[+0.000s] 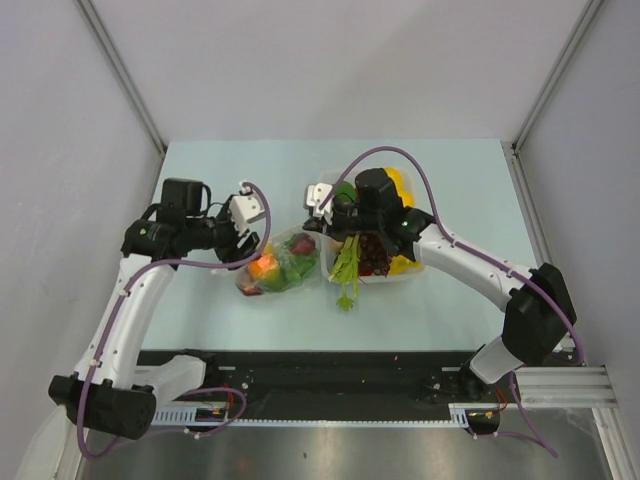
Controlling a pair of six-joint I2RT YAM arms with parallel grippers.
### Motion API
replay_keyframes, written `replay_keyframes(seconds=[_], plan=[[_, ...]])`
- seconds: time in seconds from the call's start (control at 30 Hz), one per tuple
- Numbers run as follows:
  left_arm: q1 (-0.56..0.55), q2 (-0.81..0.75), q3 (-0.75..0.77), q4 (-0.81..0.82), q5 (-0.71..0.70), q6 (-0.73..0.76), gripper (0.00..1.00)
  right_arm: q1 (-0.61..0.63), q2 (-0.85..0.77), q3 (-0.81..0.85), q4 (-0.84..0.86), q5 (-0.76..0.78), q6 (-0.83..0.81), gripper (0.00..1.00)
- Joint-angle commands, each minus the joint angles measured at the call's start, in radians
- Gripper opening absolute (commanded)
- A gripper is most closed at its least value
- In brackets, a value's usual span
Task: Place the food in the zip-top bag and seal the zipper
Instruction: Place the zipper food storage bag at the center of the board.
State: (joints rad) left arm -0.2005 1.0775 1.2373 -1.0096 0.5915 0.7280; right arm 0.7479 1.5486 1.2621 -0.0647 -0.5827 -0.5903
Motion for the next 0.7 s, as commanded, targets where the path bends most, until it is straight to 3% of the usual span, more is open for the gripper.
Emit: replay_keyframes(seconds=[0.0,0.07,0.17,0.2,0.3,0.33,0.43,0.47,0.5,0.6,0.67], plan=[[-0.013,0.039,-0.028,0.112,0.039,-0.036,0.66,0.011,-0.030,0.006,0.057,-0.003,0.011,0.00],[-0.025,0.067,-0.041,0.115,0.047,-0.027,0.63,0.016,-0.033,0.006,0.055,-0.006,0.010,0.00],[-0.031,0.088,-0.064,0.138,0.065,-0.027,0.50,0.019,-0.033,0.006,0.091,0.001,0.014,0.00],[-0.031,0.093,-0.062,0.144,0.065,-0.027,0.34,0.022,-0.032,0.006,0.091,0.003,0.014,0.00],[-0.030,0.122,-0.023,0.141,0.033,-0.024,0.00,0.021,-0.030,0.006,0.095,0.020,0.026,0.00],[-0.022,0.133,-0.004,0.141,0.007,-0.016,0.00,0.022,-0.031,0.006,0.104,0.026,0.046,0.01],[0.016,0.176,0.083,0.169,-0.038,0.027,0.00,0.021,-0.036,0.006,0.137,0.050,0.075,0.25],[0.030,0.215,0.114,0.187,-0.057,0.036,0.00,0.021,-0.036,0.006,0.149,0.066,0.104,0.37],[0.050,0.238,0.184,0.190,-0.061,0.039,0.00,0.021,-0.041,0.006,0.176,0.076,0.122,0.62],[0.068,0.339,0.318,0.207,-0.094,0.051,0.00,0.018,-0.054,0.006,0.221,0.139,0.181,0.97],[0.073,0.383,0.365,0.255,-0.119,0.048,0.00,0.005,-0.062,0.006,0.233,0.176,0.210,1.00]])
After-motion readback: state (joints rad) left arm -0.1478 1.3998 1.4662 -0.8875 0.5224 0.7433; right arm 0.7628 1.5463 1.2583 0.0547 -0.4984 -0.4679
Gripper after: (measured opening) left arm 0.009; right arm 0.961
